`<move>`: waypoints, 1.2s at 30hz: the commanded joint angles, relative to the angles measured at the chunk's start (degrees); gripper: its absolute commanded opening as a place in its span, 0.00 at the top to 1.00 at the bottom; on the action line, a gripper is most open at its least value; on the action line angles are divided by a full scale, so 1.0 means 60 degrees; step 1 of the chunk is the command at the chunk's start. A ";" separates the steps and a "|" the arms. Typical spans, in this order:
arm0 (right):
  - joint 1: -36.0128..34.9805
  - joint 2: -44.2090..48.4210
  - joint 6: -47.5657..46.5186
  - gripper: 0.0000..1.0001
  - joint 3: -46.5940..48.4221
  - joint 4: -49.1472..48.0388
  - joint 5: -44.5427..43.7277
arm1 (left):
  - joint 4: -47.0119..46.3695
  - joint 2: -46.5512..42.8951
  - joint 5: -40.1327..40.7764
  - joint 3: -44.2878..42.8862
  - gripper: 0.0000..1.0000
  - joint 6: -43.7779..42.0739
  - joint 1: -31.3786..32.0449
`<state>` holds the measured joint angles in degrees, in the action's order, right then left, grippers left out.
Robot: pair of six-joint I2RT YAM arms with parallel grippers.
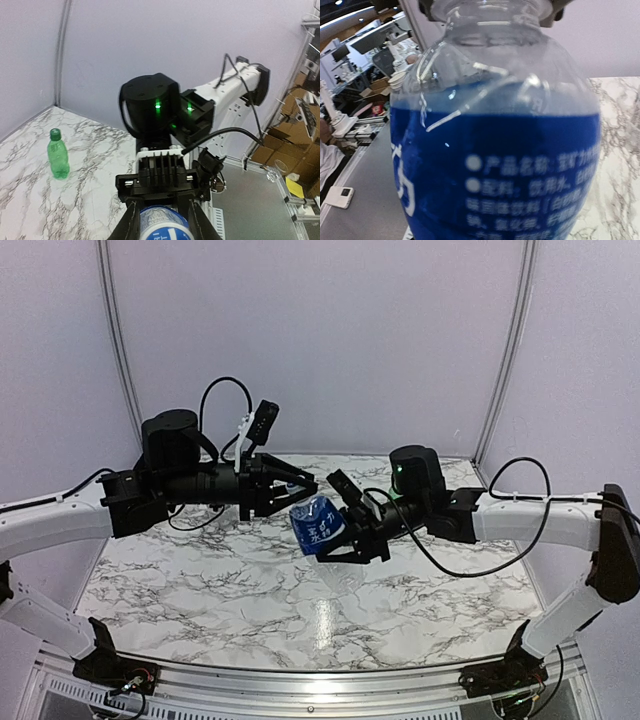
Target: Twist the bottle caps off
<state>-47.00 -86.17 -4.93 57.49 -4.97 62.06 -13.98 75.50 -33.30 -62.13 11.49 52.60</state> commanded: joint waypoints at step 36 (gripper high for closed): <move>-0.0044 0.0476 -0.0599 0.65 0.0032 0.0264 -0.0132 | -0.0014 -0.1524 0.0598 0.0252 0.16 -0.0509 0.0034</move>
<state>-46.87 -83.44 -7.57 56.38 -3.31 51.94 -13.52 66.57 -15.88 -60.23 11.75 54.06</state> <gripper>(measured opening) 0.352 0.853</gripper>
